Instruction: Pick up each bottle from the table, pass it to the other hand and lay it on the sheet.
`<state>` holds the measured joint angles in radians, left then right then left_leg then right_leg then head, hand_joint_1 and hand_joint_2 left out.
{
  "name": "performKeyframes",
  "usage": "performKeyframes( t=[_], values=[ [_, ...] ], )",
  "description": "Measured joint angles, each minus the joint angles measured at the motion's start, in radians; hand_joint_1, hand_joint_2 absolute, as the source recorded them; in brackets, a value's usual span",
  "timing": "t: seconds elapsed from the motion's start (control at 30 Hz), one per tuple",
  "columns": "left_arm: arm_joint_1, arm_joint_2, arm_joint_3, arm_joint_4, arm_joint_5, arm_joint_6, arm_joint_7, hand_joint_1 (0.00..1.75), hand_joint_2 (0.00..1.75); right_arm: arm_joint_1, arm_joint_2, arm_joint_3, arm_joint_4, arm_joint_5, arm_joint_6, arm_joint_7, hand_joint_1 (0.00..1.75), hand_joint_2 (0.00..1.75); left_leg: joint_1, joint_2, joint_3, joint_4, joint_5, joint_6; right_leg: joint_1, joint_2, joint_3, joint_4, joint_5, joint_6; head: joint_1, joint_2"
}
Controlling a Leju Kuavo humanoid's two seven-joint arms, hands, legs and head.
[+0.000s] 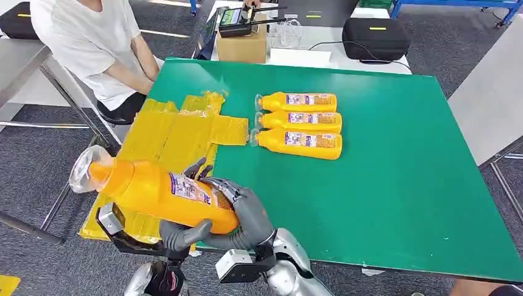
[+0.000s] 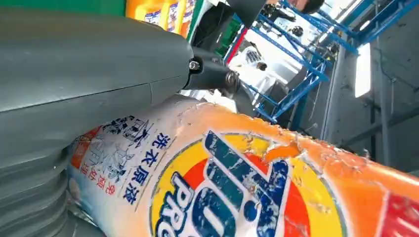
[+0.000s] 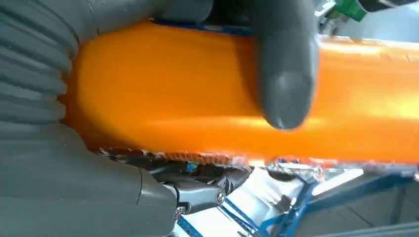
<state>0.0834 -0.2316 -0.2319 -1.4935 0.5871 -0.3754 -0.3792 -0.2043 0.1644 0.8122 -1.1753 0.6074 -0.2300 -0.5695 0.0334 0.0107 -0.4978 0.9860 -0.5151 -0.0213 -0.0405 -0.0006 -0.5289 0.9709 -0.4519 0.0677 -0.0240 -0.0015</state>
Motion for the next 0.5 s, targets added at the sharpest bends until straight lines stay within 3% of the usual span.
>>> performKeyframes(
  t=[0.33,0.5],
  values=[
    [-0.028,-0.021,0.093,-0.008,-0.032,0.018,-0.013,1.75,1.75,0.171,-0.086,-0.012,-0.027,0.169,-0.133,0.064,0.00,0.00,0.000,-0.002,-0.001,0.000,0.000,0.000,0.000,-0.001,0.000,0.000,0.000,0.000,0.000,0.000],
    [-0.039,-0.018,0.102,-0.002,-0.211,0.110,-0.048,1.75,1.75,0.215,-0.122,-0.010,-0.055,0.180,-0.189,0.086,0.00,0.00,0.000,-0.001,-0.001,0.000,0.000,0.000,0.000,0.000,0.001,0.000,0.000,0.000,0.000,0.000]
  ],
)
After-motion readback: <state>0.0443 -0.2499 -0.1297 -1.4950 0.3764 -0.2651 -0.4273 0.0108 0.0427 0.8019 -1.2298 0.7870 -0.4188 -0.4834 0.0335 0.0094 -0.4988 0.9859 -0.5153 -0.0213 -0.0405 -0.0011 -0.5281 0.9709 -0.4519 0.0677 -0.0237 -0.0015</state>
